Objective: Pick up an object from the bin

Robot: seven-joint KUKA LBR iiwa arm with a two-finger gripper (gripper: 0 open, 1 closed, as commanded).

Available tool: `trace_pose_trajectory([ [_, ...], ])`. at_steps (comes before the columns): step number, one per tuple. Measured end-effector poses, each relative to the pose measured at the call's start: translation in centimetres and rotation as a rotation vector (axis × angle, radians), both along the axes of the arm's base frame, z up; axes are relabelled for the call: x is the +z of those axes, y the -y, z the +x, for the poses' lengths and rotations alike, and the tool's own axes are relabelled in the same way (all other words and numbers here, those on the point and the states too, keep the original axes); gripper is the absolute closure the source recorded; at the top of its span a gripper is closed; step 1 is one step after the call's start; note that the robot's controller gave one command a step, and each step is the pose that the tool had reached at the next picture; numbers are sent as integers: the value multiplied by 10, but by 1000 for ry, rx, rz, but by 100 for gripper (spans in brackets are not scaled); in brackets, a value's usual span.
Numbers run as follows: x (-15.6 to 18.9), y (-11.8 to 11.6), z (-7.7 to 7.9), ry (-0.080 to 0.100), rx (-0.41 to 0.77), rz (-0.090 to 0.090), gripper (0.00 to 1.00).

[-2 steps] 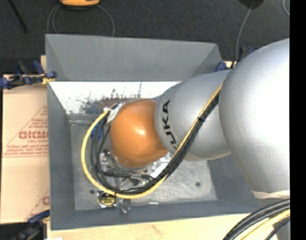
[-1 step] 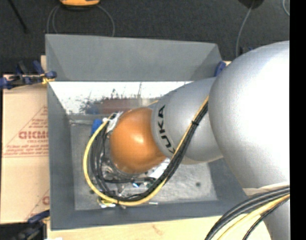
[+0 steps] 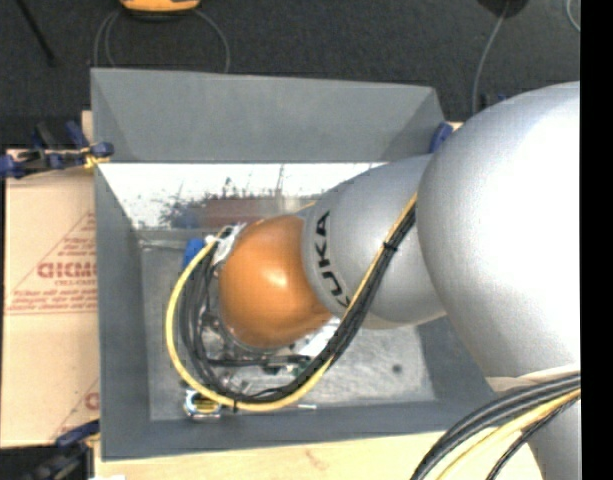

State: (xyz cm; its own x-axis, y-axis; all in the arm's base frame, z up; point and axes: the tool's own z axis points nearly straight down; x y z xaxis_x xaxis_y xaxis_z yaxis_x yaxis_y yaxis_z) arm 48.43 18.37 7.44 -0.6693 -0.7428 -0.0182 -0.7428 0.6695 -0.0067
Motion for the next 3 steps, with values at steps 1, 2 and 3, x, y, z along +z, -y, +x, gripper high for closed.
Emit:
trace_pose_trajectory([
  [1, 155, -3, 19, -6, 244, -9, 100],
  [2, 60, -6, 36, -20, 20, -7, 100],
  [3, 63, -7, 37, -15, 19, -5, 0],
])
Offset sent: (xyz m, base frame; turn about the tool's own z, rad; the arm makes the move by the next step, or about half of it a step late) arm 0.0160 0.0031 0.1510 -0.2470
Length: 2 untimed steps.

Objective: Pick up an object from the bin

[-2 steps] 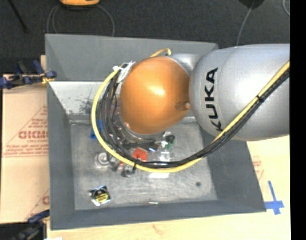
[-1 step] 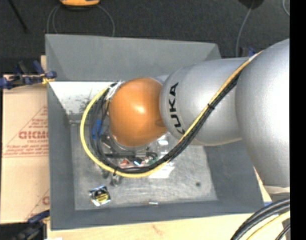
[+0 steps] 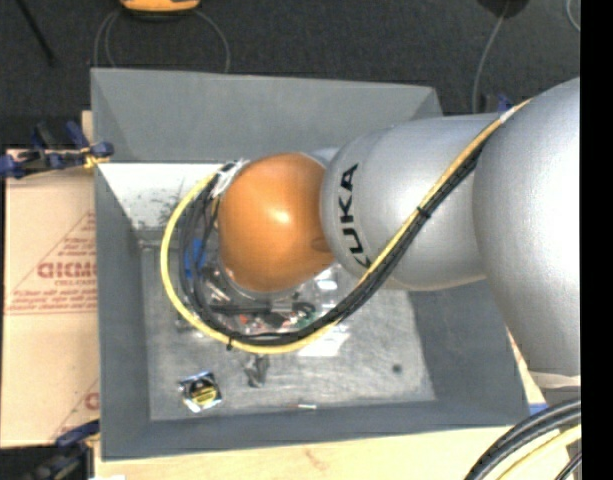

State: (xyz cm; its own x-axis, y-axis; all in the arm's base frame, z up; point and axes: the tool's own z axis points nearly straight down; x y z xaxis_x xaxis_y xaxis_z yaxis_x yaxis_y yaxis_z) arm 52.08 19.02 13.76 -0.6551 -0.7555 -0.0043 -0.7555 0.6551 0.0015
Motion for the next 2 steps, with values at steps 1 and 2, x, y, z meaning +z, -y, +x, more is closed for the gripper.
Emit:
trace_pose_trajectory([
  [1, -66, -20, -9, 6, 395, -2, 0],
  [2, -64, -22, -7, 11, 391, 3, 100],
])
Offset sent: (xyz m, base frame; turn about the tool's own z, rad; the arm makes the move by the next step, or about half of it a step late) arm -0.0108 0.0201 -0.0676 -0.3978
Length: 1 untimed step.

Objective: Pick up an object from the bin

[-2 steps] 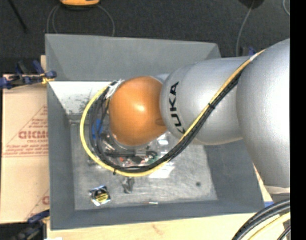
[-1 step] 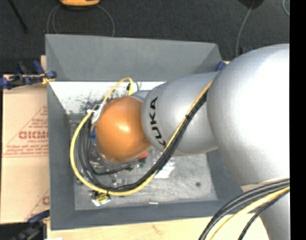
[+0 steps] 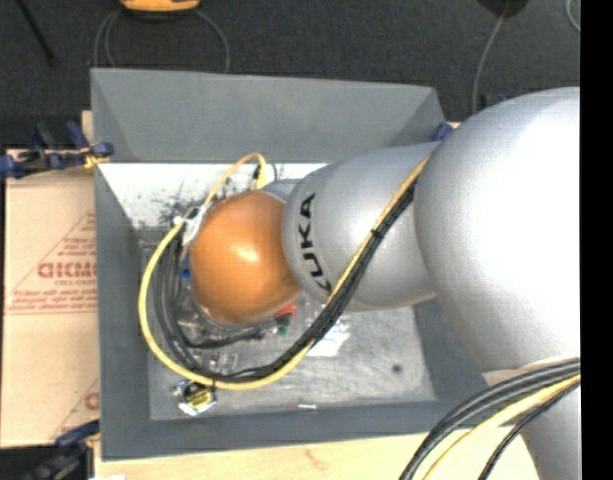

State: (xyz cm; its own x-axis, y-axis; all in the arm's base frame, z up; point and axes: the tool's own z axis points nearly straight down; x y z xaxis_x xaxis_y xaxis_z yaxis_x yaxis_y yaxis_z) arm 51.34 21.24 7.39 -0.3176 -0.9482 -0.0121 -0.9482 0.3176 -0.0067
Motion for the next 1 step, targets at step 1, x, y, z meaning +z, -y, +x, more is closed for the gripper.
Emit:
trace_pose_trajectory([
  [1, 79, -6, -3, -1, 47, -6, 100],
])
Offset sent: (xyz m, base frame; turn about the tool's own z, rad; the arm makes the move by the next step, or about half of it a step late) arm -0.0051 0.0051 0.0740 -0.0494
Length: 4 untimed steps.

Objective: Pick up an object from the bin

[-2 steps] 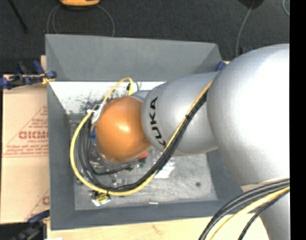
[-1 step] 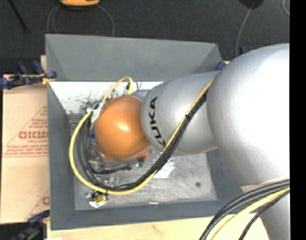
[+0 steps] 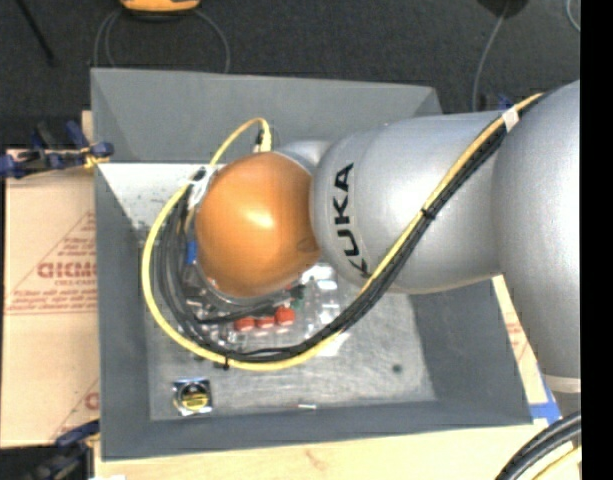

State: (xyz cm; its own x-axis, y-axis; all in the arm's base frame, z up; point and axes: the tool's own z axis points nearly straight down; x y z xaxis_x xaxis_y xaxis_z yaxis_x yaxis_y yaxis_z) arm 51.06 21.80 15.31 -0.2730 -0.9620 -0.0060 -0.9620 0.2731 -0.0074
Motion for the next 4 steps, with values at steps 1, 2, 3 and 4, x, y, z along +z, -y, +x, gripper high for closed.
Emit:
trace_pose_trajectory([
  [1, -5, 0, -2, -8, -3, 0, 0],
  [2, -82, -12, -19, -4, 346, -3, 0],
  [3, -79, -14, -18, 1, 342, 3, 100],
  [4, 65, 0, -2, 2, 355, -4, 100],
])
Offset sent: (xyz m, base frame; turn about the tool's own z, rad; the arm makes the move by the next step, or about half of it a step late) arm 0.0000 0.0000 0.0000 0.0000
